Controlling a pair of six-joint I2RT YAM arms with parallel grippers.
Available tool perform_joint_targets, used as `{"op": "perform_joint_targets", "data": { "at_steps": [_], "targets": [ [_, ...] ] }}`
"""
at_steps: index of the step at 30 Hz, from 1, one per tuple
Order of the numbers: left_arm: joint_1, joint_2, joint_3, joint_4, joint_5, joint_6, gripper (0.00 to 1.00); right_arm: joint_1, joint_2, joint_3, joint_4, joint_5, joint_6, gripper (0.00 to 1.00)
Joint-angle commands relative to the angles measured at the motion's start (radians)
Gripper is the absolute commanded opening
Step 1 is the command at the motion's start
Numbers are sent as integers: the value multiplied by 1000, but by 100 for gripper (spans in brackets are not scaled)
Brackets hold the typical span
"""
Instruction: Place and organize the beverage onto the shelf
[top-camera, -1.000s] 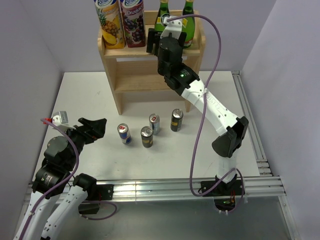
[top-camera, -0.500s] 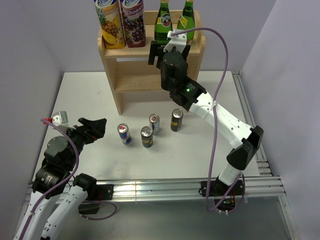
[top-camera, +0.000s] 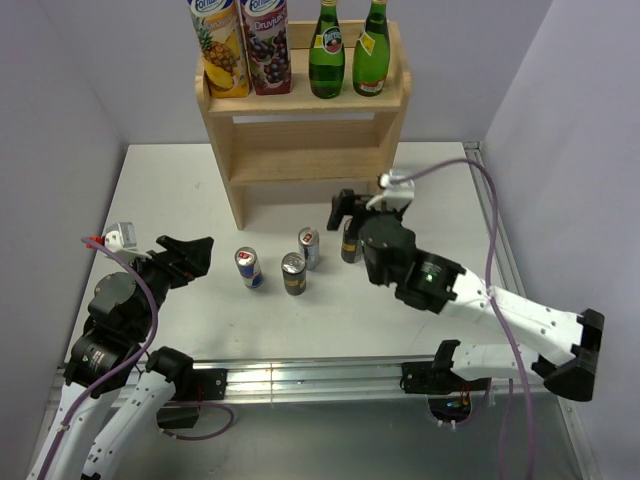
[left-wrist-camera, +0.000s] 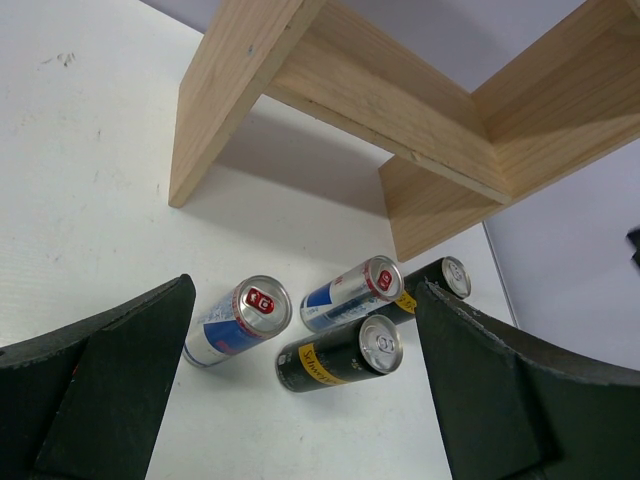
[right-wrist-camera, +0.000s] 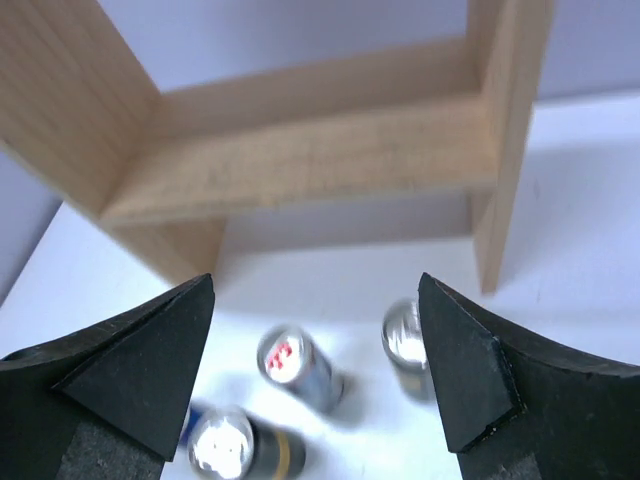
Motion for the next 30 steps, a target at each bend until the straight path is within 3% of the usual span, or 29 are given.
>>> {"op": "perform_joint_targets", "data": {
  "at_steps": [1, 7, 12, 20, 30],
  "targets": [
    [-2, 0, -5, 34, 5, 13, 99, 27, -107, -164, -72, 42, 248, 89],
    [-2, 0, -5, 34, 5, 14, 99, 35, -101, -405, -77, -25, 408, 89],
    [-2, 10, -3, 31, 3, 13, 99, 12, -35, -506, 69, -92, 414, 89],
    [-4, 29, -2, 30, -4, 13, 99, -132, 156, -519, 267, -210, 353, 89],
    [-4, 49, -2, 28, -4, 14, 99, -272, 342, -460, 396, -271, 286, 89]
  ]
}}
